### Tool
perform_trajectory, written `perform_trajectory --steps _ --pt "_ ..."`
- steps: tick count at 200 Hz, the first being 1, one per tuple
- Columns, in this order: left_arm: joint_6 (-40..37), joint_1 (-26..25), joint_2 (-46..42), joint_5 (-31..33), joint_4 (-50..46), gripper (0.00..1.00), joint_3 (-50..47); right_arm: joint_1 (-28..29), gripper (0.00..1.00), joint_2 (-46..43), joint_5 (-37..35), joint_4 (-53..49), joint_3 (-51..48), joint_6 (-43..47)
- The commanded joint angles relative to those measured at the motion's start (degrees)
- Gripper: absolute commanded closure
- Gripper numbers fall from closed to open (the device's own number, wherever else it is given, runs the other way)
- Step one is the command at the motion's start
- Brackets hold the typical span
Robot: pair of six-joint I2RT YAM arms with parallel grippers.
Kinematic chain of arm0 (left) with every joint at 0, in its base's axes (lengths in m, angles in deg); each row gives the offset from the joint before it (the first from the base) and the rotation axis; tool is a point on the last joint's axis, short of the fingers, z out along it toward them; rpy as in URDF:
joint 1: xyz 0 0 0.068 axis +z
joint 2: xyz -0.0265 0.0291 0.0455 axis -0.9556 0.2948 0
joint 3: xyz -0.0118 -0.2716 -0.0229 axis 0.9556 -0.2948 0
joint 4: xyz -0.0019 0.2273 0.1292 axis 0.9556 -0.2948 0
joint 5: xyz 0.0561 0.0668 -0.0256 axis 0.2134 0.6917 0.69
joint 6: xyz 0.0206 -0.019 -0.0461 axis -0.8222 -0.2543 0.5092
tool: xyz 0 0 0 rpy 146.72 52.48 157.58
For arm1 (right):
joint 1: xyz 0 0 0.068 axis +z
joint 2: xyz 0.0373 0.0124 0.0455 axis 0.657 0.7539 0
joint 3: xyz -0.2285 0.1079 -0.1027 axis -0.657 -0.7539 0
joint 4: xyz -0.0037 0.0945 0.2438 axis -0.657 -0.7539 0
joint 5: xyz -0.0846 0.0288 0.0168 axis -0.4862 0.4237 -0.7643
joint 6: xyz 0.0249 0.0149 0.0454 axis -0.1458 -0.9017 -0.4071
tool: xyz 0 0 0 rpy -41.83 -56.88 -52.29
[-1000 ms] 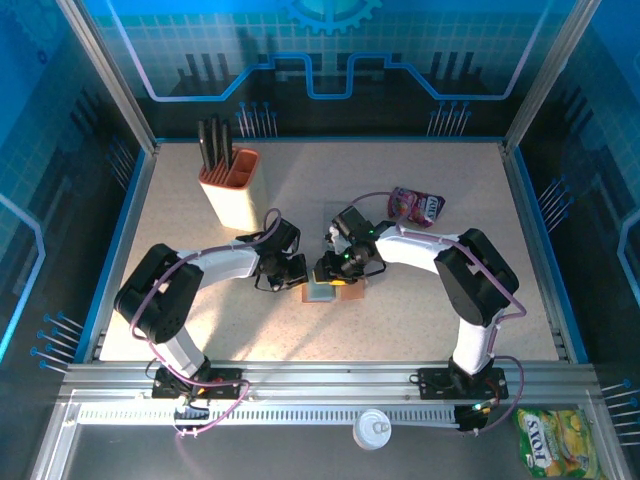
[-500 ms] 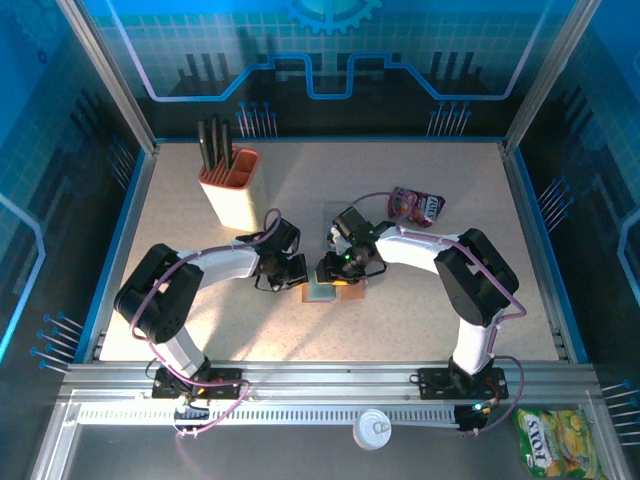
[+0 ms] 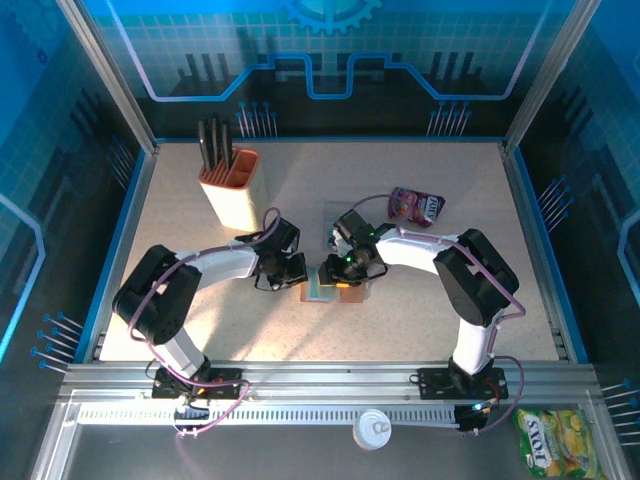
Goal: Take the credit cards out of the card holder
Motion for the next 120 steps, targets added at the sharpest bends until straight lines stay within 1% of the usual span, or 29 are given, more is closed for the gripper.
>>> perform_trajectory --steps 1,19,34,53,88,99,120 --pt "0.09 -0.28 -3.64 0.69 1.11 0.97 -0.1 0.25 0.54 -1.02 -0.54 -0.85 -1.54 0.49" --pt "0.48 -0.3 -4.34 -0.29 1.36 0.96 0.19 0.15 0.55 -1.27 -0.48 -0.31 -1.99 0.24" --pt "1.26 -0.25 -4.16 -2.44 2.51 0.94 0.04 0.06 0.55 -1.38 -0.24 0.01 -2.23 0.14" --pt "2.92 -0.24 -3.66 -5.49 6.1 0.91 -1.27 0.06 0.55 -1.34 0.01 0.29 -2.43 0.16" --pt "5.86 -0.34 -2.17 -9.25 11.88 0.86 -3.59 -0.12 0.56 -1.43 0.29 0.64 -3.0 0.27" --pt "6.27 -0.37 -1.94 -9.94 12.91 0.84 -3.99 -0.12 0.56 -1.6 0.37 0.9 -3.24 0.14" --pt "6.38 -0.39 -1.34 -10.16 12.45 0.83 -4.04 -0.29 0.56 -1.6 0.4 0.96 -3.35 0.14"
